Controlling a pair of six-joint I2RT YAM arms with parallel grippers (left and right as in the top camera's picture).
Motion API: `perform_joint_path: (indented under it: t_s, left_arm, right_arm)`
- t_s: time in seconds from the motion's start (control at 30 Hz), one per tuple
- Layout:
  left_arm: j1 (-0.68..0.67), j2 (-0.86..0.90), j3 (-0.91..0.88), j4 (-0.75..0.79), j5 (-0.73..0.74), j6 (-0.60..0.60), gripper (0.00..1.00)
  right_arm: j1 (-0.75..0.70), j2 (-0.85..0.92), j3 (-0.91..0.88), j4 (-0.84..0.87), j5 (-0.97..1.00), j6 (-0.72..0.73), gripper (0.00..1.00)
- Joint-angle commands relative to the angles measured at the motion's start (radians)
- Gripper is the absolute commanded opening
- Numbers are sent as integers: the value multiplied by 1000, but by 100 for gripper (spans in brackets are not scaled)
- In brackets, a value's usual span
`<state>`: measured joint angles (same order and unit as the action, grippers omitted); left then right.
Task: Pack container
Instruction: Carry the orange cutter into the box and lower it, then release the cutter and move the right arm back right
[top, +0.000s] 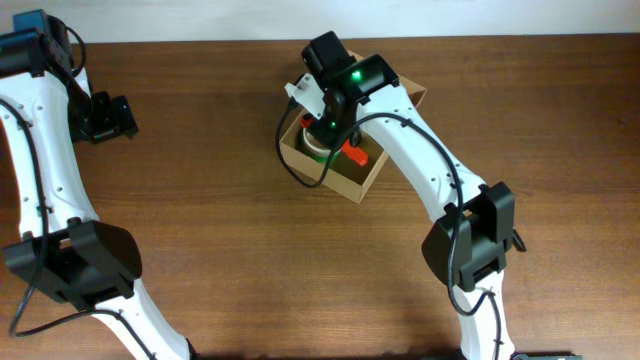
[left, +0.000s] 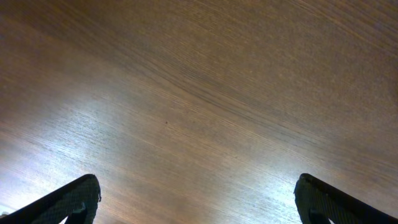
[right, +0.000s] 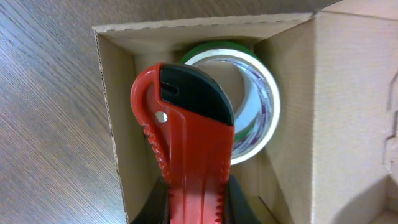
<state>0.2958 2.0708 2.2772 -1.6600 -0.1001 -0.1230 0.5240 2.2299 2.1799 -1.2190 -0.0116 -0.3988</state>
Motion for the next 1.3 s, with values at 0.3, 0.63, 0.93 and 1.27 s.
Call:
perform_joint_path:
  t_s: [0.3, 0.63, 0.93, 1.27]
  left_arm:
    - [1, 5, -3, -1, 10, 5, 100]
    - [1, 5, -3, -1, 10, 5, 100]
    - [1, 5, -3, -1, 10, 5, 100]
    - [1, 5, -3, -1, 10, 5, 100]
  right_arm:
    - [1, 71, -18, 4, -85, 14, 4]
    - [8, 92, -34, 2, -136, 14, 6]
    - [22, 124, -34, 3, -138, 14, 11]
    - [37, 131, -33, 3, -135, 14, 40]
